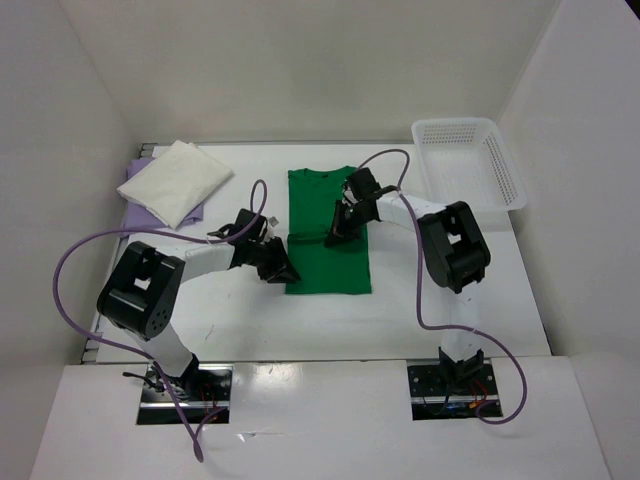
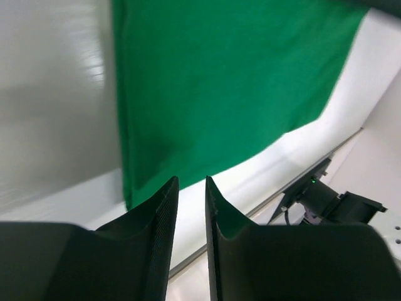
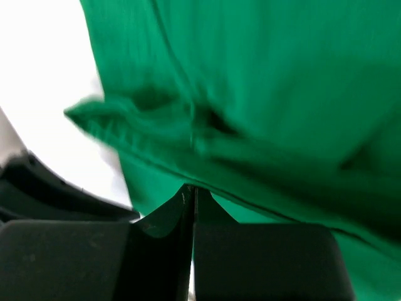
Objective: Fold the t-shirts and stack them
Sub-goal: Fold the folded rectangular tshirt in 1/3 of the way
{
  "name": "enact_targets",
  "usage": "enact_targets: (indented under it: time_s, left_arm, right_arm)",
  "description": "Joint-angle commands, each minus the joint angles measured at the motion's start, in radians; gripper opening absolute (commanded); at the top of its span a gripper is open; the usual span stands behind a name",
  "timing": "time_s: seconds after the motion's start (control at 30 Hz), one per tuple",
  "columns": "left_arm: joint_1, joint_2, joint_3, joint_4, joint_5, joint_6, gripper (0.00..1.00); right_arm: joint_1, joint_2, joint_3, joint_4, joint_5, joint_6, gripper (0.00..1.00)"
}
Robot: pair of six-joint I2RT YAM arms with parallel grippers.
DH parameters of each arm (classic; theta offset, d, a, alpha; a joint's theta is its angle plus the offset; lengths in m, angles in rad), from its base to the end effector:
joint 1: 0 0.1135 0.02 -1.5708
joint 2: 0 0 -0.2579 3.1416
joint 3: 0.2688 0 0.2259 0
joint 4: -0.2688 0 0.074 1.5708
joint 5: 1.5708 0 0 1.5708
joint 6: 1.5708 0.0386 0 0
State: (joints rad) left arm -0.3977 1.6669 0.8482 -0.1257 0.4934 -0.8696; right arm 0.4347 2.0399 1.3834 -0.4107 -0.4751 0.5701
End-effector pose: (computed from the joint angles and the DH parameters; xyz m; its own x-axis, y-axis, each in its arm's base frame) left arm 0.2701 -0.1333 0.1647 -0.9381 -0.3358 -0.0850 -0.1855 0.6942 -0.6955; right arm 0.3536 0.1836 0.1633 -0.9789 0.0746 -0.1900 -0.0551 0.7998 0.5977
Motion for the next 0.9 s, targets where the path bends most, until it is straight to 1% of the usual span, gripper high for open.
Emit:
enact_targets:
  time_s: [0.0,0.07,0.13,0.17,0.23,0.3,0.33,0.37,0.4,0.47,0.5,0.53,0.57,0.6,0.63,0.67,0.7,0.73,0.77,0.8,0.87]
  left_arm:
    - [0.000,0.016,-0.030,0.002,-0.024,0.012,0.31]
    - [0.000,-0.019,-0.046,-0.011,-0.035,0.021,0.31]
    - [0.000,-0.056,-0.058,-0.052,-0.067,0.021,0.34]
    - [0.000,-0.096,-0.058,-0.066,-0.099,0.035,0.36]
    - [0.000,-0.143,-0.058,-0.113,-0.111,0.049,0.41]
    - [0.000,-0.163,-0.058,-0.140,-0.122,0.063,0.50]
    - [0.000,-0.179,-0.075,-0.140,-0.122,0.063,0.50]
    - [0.000,-0.179,-0.087,-0.140,-0.122,0.063,0.51]
    - [0.000,-0.190,-0.112,-0.140,-0.122,0.052,0.51]
    - [0.000,-0.190,-0.136,-0.106,-0.131,0.038,0.51]
    - [0.000,-0.190,-0.146,-0.092,-0.131,0.023,0.51]
    - [0.009,-0.190,-0.156,-0.078,-0.122,0.009,0.51]
    - [0.010,-0.176,-0.156,-0.057,-0.122,0.009,0.51]
    - [0.020,-0.158,-0.156,-0.048,-0.122,0.009,0.51]
    - [0.020,-0.147,-0.156,-0.048,-0.122,0.000,0.50]
    - [0.032,-0.136,-0.143,-0.031,-0.113,0.000,0.50]
    - [0.033,-0.118,-0.143,-0.019,-0.102,0.000,0.50]
    - [0.033,-0.107,-0.127,-0.018,-0.102,0.000,0.50]
    - [0.033,-0.096,-0.127,-0.009,-0.093,0.000,0.50]
    - [0.033,-0.075,-0.112,-0.009,-0.084,0.000,0.50]
    - [0.033,-0.056,-0.103,0.000,-0.084,0.009,0.48]
  right_arm:
    - [-0.004,0.087,0.109,0.021,0.035,-0.035,0.00]
    - [-0.033,0.121,0.156,0.044,0.012,-0.013,0.00]
    - [-0.033,0.144,0.180,0.055,-0.007,-0.003,0.00]
    - [-0.033,0.155,0.180,0.065,-0.007,0.007,0.00]
    - [-0.033,0.155,0.180,0.066,-0.007,0.007,0.00]
    - [-0.033,0.126,0.180,0.055,-0.007,0.007,0.00]
    - [-0.033,0.099,0.140,0.055,-0.007,0.007,0.00]
    - [-0.033,0.068,0.120,0.055,0.004,0.007,0.06]
    - [-0.033,-0.005,0.079,0.055,0.004,0.007,0.11]
    - [-0.033,-0.088,0.025,0.055,0.029,-0.003,0.24]
    - [-0.043,-0.130,-0.007,0.055,0.029,-0.003,0.35]
    - [-0.044,-0.209,-0.082,0.055,0.041,-0.003,0.39]
    - [-0.053,-0.248,-0.124,0.055,0.041,-0.003,0.42]
    - [-0.066,-0.283,-0.211,0.055,0.041,-0.003,0.44]
    - [-0.067,-0.353,-0.255,0.055,0.041,0.007,0.45]
    - [-0.082,-0.389,-0.298,0.055,0.052,0.016,0.45]
    - [-0.100,-0.424,-0.385,0.055,0.052,0.016,0.48]
    - [-0.109,-0.490,-0.427,0.064,0.052,0.030,0.50]
    - [-0.122,-0.521,-0.467,0.064,0.052,0.030,0.51]
    - [-0.145,-0.547,-0.545,0.064,0.038,0.051,0.55]
    - [-0.154,-0.608,-0.612,0.075,0.027,0.066,0.57]
